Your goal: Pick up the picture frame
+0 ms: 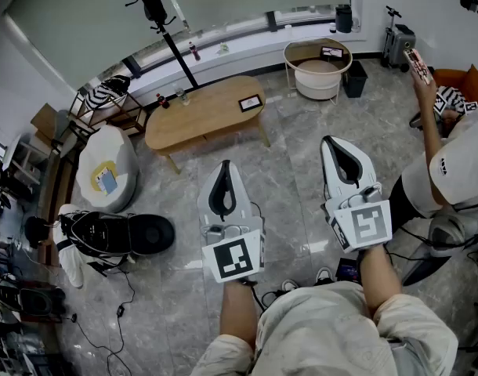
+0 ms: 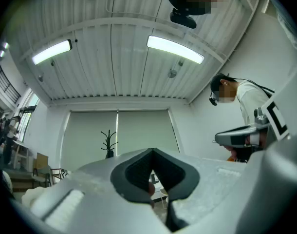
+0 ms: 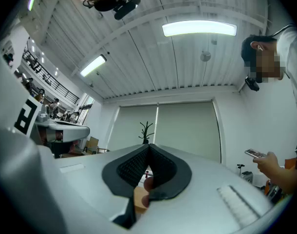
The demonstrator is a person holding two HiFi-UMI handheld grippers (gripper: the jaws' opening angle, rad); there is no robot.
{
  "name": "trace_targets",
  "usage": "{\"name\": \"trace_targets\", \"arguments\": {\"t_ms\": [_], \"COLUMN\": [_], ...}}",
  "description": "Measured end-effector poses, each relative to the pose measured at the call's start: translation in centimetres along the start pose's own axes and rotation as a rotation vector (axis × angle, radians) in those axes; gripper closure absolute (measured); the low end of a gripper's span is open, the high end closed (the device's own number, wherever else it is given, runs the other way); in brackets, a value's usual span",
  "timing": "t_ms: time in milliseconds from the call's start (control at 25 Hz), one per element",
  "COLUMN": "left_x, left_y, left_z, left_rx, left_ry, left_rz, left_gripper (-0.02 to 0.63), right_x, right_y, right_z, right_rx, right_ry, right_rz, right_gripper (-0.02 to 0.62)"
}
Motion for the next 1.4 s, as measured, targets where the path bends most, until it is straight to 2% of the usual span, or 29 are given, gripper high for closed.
{"name": "trace_targets", "arguments": {"t_ms": [720,1040,1400], "left_x": [1.9,3.2,5.3], "left_y": [-1.8,-1.1,2.9], "left_z": [-6.5,-6.3,-6.4], "left_rx": [0.014,0.017,0.003], "left_ry": [-0.025,-0.016,0.004], "left_rz": [-0.024,-0.032,-0.034], "left_gripper": [0.603,0.603,0.603], "right_x": [0.8,2.1,4.9], "right_y": [2.3,3.0,6.3], "right_z": [-6.6,-5.9,-3.3], "right_rx": [0.021,0.031,0.040], "right_ry": [-0.015,0.030,0.060], "right_rz": [-0.029,-0.023,-0.050], "right_gripper": [0.594,0.594,0.594]}}
Point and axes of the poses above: the fingertips, and each gripper's own axes: y forward along the fingers, z to its right, x out of its underside, the point moved 9 cm from there along -y, backward along the fingers, and after that the axes turned 15 degrees about -x, right-handed, at the moved point
